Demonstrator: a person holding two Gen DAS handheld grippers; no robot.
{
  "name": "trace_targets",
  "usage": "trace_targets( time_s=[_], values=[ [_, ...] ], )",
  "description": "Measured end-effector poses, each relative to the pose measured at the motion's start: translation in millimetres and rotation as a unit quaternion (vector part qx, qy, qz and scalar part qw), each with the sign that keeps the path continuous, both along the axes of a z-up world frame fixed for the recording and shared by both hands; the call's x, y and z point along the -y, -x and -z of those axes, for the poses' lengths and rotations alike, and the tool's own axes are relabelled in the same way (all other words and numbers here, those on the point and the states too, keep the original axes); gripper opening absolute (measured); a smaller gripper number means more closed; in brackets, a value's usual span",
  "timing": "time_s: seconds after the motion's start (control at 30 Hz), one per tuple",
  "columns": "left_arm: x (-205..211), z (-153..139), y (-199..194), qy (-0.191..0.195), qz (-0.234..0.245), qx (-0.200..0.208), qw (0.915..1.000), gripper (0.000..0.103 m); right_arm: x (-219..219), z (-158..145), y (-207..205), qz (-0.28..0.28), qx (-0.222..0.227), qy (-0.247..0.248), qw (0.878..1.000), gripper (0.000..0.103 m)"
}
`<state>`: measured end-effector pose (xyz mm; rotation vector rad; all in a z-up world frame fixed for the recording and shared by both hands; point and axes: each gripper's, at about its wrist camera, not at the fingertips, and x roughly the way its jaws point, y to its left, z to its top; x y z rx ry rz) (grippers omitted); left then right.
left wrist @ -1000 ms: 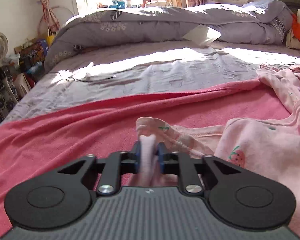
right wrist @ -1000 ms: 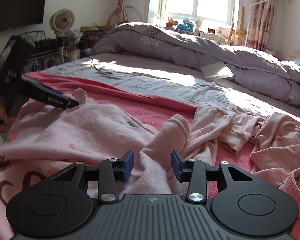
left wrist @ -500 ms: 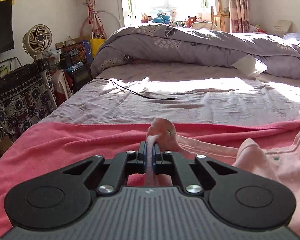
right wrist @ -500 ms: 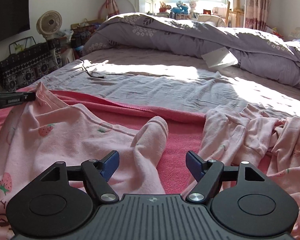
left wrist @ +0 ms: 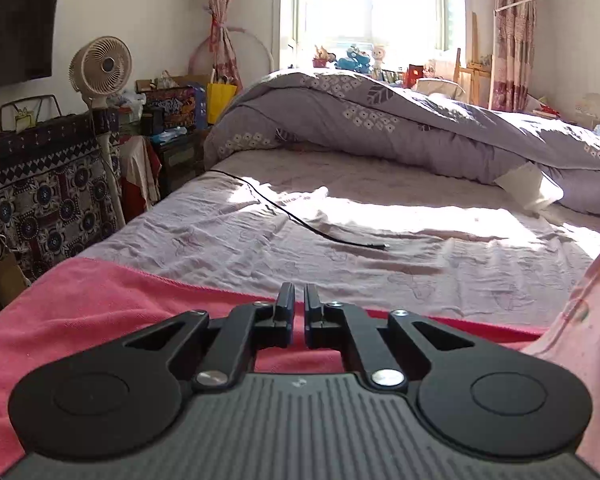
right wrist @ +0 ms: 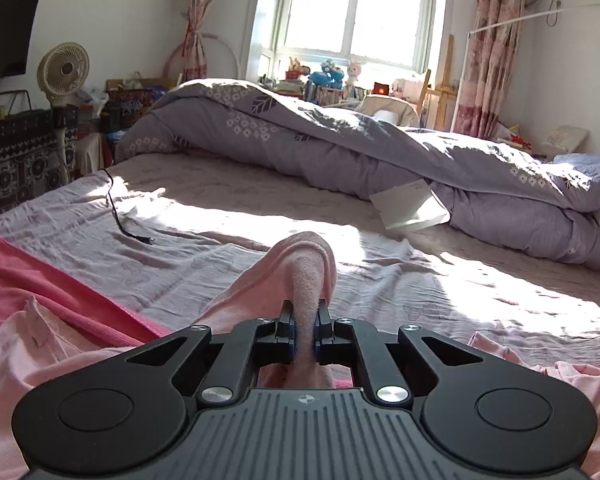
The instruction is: Fold clothes
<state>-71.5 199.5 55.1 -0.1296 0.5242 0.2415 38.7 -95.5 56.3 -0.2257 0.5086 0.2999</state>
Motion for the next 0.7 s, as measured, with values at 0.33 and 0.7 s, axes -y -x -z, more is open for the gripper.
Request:
trace_targets(
  time_s=[0.33, 0.7],
  values=[
    [83, 44, -15, -0.174, 0.117, -0.083, 0.9742, 0.065, 12, 62, -9, 0.017, -0.062, -0.025, 0.998, 0.048],
    [26, 0, -1, -0.160, -0.019, -0.023, 0.9867, 0.008, 61, 65, -19, 0.025, -0.105, -0.198, 0.974, 0.044]
  ],
)
